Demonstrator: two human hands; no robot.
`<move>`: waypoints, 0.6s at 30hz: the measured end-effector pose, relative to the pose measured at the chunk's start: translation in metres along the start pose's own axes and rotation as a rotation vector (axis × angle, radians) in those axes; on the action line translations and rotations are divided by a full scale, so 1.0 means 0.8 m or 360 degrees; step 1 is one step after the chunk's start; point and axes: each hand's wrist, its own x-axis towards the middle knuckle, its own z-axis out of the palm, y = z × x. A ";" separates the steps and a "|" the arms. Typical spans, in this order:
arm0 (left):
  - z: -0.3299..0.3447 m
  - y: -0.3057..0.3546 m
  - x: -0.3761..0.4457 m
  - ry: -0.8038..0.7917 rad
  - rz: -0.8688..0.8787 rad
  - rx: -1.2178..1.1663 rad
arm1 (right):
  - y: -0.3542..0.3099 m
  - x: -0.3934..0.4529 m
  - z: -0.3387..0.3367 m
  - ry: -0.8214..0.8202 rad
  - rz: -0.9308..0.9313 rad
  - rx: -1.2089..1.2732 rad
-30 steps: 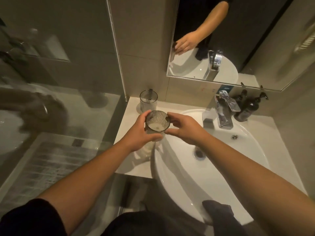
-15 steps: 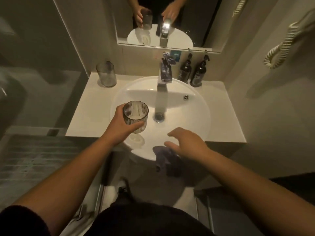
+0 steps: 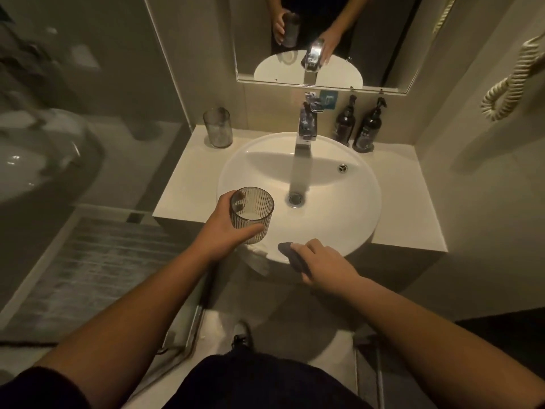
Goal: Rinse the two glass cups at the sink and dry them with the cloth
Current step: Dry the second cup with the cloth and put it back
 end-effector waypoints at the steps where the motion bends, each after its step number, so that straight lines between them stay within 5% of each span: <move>1: -0.001 -0.001 0.000 -0.0003 -0.0005 0.0004 | 0.001 0.001 -0.002 -0.0027 -0.0014 0.0029; 5: -0.005 -0.006 0.010 -0.0045 0.0010 0.0004 | 0.011 0.000 -0.036 -0.0093 -0.0030 0.0387; 11: -0.021 -0.008 0.053 -0.0180 0.0135 0.0038 | 0.005 0.002 -0.144 0.0375 0.0297 0.1117; 18: -0.046 0.035 0.118 -0.0454 0.0400 0.0037 | -0.052 0.050 -0.252 0.0487 -0.0111 0.0702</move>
